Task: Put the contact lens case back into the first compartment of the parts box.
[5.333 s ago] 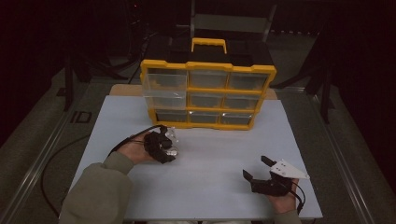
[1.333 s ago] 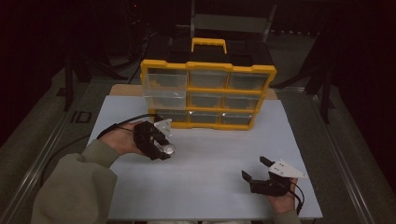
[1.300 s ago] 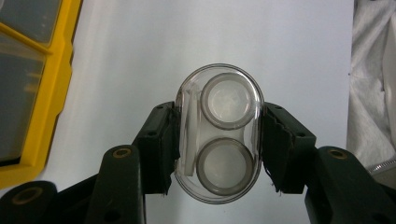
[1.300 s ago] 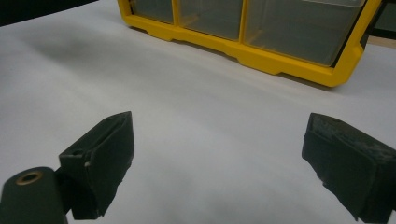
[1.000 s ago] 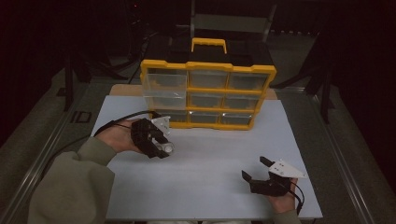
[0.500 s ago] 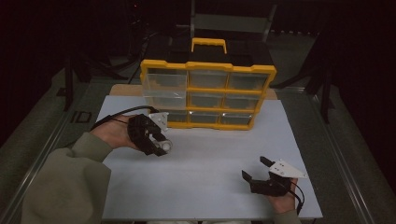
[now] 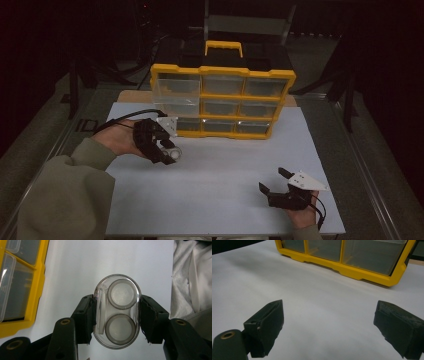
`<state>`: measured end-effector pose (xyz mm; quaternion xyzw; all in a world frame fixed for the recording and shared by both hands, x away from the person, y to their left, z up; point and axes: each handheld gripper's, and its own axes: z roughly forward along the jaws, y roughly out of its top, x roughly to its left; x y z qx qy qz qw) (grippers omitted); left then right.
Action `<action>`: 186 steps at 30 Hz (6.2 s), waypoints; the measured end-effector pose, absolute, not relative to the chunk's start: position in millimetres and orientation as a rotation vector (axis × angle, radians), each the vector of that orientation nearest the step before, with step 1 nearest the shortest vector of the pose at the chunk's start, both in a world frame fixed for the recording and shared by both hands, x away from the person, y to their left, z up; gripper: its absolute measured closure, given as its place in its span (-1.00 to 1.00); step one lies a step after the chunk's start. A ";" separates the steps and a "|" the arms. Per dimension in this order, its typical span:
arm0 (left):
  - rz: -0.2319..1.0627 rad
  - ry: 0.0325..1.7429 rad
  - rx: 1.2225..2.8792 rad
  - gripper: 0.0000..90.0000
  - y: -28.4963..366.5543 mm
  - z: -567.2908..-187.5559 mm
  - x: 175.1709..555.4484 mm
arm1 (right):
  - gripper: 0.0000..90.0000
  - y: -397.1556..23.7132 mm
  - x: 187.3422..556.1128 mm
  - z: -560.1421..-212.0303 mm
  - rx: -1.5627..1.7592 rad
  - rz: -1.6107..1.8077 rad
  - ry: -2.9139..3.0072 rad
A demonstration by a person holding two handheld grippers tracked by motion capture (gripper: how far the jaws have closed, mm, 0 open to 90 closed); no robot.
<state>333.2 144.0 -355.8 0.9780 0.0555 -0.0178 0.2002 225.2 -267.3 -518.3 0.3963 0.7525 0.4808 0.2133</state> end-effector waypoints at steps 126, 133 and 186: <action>0.112 0.261 2.673 0.11 119.5 -224.7 416.9 | -0.78 -279.5 233.2 -520.0 1.154 1.396 2.070; 0.119 0.300 2.672 0.10 121.5 -227.2 424.6 | -0.78 -279.2 233.1 -520.1 1.154 1.393 2.074; 0.260 0.500 2.684 -0.87 120.1 -241.4 433.3 | -0.78 -278.4 232.8 -519.7 1.143 1.397 2.079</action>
